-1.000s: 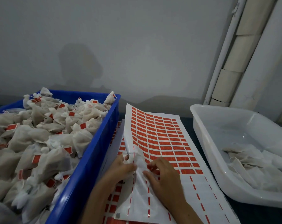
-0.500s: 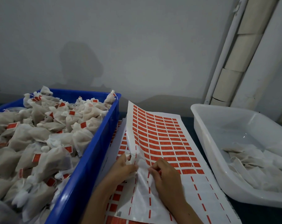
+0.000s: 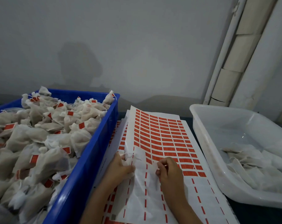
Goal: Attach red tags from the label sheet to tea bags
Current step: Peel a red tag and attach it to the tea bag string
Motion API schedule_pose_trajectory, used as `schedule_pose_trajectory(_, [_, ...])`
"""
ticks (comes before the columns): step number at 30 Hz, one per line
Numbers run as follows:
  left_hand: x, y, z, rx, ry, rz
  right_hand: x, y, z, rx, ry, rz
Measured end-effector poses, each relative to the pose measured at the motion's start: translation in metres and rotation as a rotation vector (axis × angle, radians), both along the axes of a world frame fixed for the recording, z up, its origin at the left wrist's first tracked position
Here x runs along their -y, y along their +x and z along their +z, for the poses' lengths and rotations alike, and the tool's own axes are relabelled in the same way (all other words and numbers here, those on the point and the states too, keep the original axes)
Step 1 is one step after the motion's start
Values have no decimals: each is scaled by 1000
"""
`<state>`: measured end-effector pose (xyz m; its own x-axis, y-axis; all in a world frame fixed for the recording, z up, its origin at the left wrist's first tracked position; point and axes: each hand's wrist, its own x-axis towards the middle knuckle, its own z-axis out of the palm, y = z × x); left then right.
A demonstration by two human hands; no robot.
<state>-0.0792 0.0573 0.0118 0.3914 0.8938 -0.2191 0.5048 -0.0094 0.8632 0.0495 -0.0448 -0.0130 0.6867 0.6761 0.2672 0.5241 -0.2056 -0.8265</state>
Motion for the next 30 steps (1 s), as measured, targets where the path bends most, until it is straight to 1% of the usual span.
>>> schedule_pose_trajectory(3, [-3,-2,-7,30,39,65,-1,3,-2,-80,42,-52])
schedule_pose_trajectory(4, [-3,-3,-8,-7,81,91,-2,3,-3,-87,56,-62])
schedule_pose_trajectory(7, [2,0,-12,-235,266,162,-2,3,-2,-118,123,-94])
schedule_pose_trajectory(9, [10,2,-4,-269,370,228,-1,4,0,-147,163,-119])
schedule_pose_trajectory(10, [13,4,-2,-233,415,246,0,5,1,-155,179,-131])
schedule_pose_trajectory(11, [14,4,-1,-167,413,227,0,5,1,-164,201,-140])
schedule_pose_trajectory(12, [15,5,-1,-33,376,196,0,5,2,-182,231,-141])
schedule_pose_trajectory(14, [22,4,7,274,196,138,1,5,4,-214,282,-114])
schedule_pose_trajectory(15, [24,6,9,383,95,122,0,5,4,-220,294,-92])
schedule_pose_trajectory(16, [27,9,14,454,38,105,0,4,4,-227,300,-67])
schedule_pose_trajectory(17, [25,18,17,476,-16,85,0,4,4,-235,302,-45])
schedule_pose_trajectory(18, [26,21,22,515,-99,17,0,4,4,-240,302,-30])
schedule_pose_trajectory(19, [29,24,28,578,-213,-150,-1,4,3,-233,298,-25])
schedule_pose_trajectory(20, [29,29,27,700,-324,-298,-1,4,3,-220,297,-23])
schedule_pose_trajectory(21, [30,31,24,764,-308,-396,0,4,3,-208,297,-22])
schedule_pose_trajectory(22, [30,29,19,683,-262,-329,0,4,3,-196,296,-20])
schedule_pose_trajectory(23, [31,26,14,568,-223,-209,0,5,2,-187,291,-19])
schedule_pose_trajectory(24, [30,23,7,497,-118,-58,0,5,2,-179,281,-17])
schedule_pose_trajectory(25, [29,21,3,465,-73,-19,1,5,2,-174,268,-12])
schedule_pose_trajectory(28, [32,21,2,528,-68,-41,1,5,2,-144,235,20])
schedule_pose_trajectory(30, [32,20,7,646,-94,-46,2,4,5,-128,221,48])
